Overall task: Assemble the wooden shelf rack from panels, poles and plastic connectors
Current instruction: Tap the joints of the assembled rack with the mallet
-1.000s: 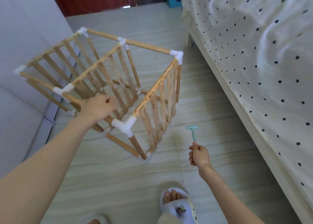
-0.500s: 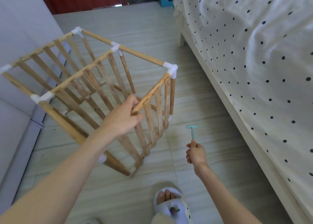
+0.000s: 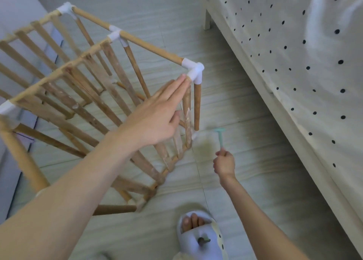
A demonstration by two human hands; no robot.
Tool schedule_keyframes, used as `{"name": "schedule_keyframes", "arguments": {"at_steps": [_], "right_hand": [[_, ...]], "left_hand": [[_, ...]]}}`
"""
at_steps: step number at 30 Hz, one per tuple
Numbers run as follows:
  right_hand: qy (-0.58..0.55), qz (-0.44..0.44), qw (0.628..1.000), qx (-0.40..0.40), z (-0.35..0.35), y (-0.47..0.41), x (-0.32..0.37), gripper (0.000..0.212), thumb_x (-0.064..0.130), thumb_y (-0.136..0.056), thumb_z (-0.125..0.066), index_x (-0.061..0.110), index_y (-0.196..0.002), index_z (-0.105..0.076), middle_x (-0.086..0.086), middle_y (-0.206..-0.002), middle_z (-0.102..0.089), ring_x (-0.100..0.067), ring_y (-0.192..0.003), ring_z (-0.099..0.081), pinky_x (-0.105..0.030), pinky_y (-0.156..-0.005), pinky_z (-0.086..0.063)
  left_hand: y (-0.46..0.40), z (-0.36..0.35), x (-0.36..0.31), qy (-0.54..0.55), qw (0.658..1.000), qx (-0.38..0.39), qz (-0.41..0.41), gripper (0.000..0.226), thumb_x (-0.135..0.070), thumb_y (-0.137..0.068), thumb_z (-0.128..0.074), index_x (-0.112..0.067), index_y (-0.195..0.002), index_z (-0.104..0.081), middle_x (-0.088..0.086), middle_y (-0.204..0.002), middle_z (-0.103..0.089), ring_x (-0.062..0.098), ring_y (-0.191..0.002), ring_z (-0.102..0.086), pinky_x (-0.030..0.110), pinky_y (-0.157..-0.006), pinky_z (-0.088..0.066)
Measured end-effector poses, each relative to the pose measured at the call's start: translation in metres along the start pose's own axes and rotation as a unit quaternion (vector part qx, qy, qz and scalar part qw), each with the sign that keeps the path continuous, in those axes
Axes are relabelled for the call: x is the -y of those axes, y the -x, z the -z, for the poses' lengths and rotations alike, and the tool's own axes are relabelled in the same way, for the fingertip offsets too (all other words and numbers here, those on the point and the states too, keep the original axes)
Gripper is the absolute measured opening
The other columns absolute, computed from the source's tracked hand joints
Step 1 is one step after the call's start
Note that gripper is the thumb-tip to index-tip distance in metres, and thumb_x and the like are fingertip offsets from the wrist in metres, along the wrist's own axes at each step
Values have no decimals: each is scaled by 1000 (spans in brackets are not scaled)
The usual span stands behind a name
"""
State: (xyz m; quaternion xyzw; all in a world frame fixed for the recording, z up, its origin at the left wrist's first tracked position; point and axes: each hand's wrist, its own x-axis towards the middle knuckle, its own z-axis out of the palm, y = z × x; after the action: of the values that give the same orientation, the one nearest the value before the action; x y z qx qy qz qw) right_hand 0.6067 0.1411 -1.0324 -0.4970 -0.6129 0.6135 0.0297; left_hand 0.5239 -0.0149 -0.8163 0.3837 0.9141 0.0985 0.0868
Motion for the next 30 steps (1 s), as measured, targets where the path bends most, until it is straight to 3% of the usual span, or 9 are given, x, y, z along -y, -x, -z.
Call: {"name": "schedule_keyframes", "arguments": {"at_steps": [3, 7, 11, 14, 18, 21, 25, 28, 30], "right_hand": [[-60, -3, 981, -185, -13, -22, 12, 33, 21, -103, -29, -3, -106, -50, -29, -96, -58, -37, -90, -57, -38, -67, -39], [0, -62, 998, 25, -47, -17, 0, 36, 19, -100, -31, -7, -110, -53, -20, -85, -57, -31, -75, -56, -35, -64, -43], [-85, -78, 984, -136, -47, -23, 0, 43, 25, -103, -25, -9, -116, -50, -29, -110, -59, -41, -101, -57, -38, -77, -43], [-64, -101, 993, -8, -49, -12, -4, 40, 20, -101, -29, -9, -117, -52, -23, -104, -58, -34, -95, -56, -42, -84, -45], [-101, -118, 975, -157, -40, -18, -9, 40, 23, -102, -29, -9, -118, -48, -29, -115, -58, -42, -106, -56, -41, -82, -44], [-66, -118, 990, -37, -42, -6, -14, 37, 22, -101, -31, -6, -117, -51, -27, -116, -58, -40, -108, -56, -42, -88, -45], [-90, -115, 981, -128, -41, -8, -17, 41, 25, -102, -29, -8, -116, -49, -26, -107, -59, -40, -99, -58, -44, -83, -47], [-51, -85, 995, -22, -44, -5, -13, 36, 20, -102, -30, -6, -114, -51, -27, -116, -58, -40, -107, -55, -41, -87, -43], [-50, -77, 994, -54, -38, -13, -8, 39, 21, -102, -30, -7, -112, -54, -28, -115, -59, -40, -107, -55, -39, -85, -42]], "left_hand": [[0, -1, 4, 7, 1000, -5, 0, 71, -16, -97, -36, -30, -148, 10, -22, -153, 18, -11, -133, 12, 22, -110, -7], [0, -3, 1, 14, 1000, -23, 5, 73, -9, -94, -38, -27, -150, 5, -20, -155, 13, -2, -141, 10, 20, -110, -13], [2, -3, -1, 15, 1000, -23, 9, 74, -6, -91, -39, -25, -150, 3, -17, -156, 12, -1, -141, 12, 26, -116, -15], [2, -2, -3, 15, 1000, -23, 12, 74, -7, -91, -38, -25, -150, 3, -17, -156, 12, -2, -141, 13, 27, -117, -12], [2, -1, -3, 16, 999, -19, 20, 76, -7, -90, -38, -27, -150, 4, -20, -155, 13, -4, -140, 14, 27, -116, -17], [1, 0, -4, 22, 999, -18, 25, 76, -6, -90, -39, -27, -150, 2, -20, -155, 12, -5, -139, 13, 28, -114, -22], [1, 0, -4, 29, 999, -18, 28, 76, -5, -89, -39, -28, -150, 1, -21, -155, 11, -7, -138, 13, 26, -114, -19], [1, 1, -3, 28, 999, -16, 30, 76, -4, -89, -39, -27, -150, 1, -20, -155, 11, -6, -139, 13, 26, -114, -21], [1, 0, -3, 34, 999, -19, 30, 76, -4, -89, -39, -27, -150, 0, -21, -155, 10, -6, -139, 12, 27, -113, -23]]}}
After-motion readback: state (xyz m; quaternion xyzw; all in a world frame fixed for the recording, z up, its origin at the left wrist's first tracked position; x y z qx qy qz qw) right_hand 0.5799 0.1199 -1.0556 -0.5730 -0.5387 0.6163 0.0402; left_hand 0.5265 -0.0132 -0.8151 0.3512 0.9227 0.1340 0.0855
